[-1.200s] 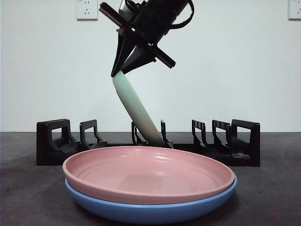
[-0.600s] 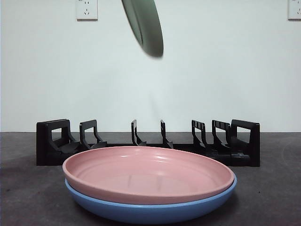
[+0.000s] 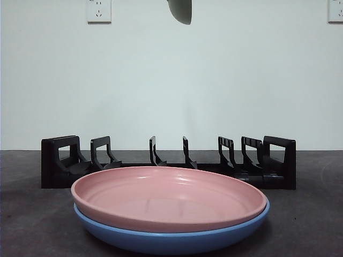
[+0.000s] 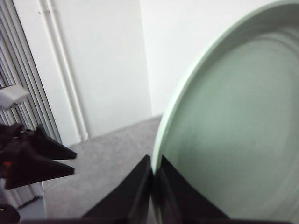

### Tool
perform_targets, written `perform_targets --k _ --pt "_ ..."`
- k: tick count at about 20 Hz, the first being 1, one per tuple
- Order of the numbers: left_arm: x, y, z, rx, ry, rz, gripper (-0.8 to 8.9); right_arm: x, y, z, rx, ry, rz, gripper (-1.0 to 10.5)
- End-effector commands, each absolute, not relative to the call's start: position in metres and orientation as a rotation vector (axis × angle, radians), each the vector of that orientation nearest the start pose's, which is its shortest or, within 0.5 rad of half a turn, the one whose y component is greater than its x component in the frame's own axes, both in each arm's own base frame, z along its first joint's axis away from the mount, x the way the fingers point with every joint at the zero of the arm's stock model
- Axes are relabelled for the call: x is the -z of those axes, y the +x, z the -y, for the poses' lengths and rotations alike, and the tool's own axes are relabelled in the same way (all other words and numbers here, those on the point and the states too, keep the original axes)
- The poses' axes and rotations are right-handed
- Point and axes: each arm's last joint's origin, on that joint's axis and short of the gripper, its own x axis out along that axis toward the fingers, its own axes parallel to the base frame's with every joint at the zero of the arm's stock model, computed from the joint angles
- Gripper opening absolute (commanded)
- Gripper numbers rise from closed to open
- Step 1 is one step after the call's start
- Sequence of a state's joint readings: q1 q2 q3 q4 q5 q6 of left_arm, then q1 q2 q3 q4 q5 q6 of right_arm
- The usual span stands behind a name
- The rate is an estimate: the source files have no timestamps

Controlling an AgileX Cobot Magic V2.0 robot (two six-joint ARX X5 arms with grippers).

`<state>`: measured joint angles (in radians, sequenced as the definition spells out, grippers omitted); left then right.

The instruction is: Place the plate

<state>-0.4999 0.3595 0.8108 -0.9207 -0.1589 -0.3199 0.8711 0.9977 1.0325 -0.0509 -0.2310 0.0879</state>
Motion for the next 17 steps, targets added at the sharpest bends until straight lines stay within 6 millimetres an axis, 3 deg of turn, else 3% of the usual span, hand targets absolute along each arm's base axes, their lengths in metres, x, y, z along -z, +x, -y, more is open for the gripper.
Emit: perform_targets --k 1,4,10,17 --pt "-0.318 0.048 0.021 0.254 -0.187 -0.478 3.09 -0.389 0.112 -0.166 -1.105 0.039 0.087 0.1" --pt "-0.318 0.048 0.021 0.251 -0.2 -0.483 3.09 -0.374 0.093 -0.169 -1.117 -0.087 0.058 0.1" --pt "-0.317 0.048 0.021 0.248 -0.198 -0.494 3.1 -0.326 0.073 -0.183 -1.195 -0.535 -0.233 0.1" --pt "-0.317 0.048 0.021 0.248 -0.198 -0.494 3.1 -0.281 0.067 -0.209 -1.28 -0.868 -0.436 0.1"
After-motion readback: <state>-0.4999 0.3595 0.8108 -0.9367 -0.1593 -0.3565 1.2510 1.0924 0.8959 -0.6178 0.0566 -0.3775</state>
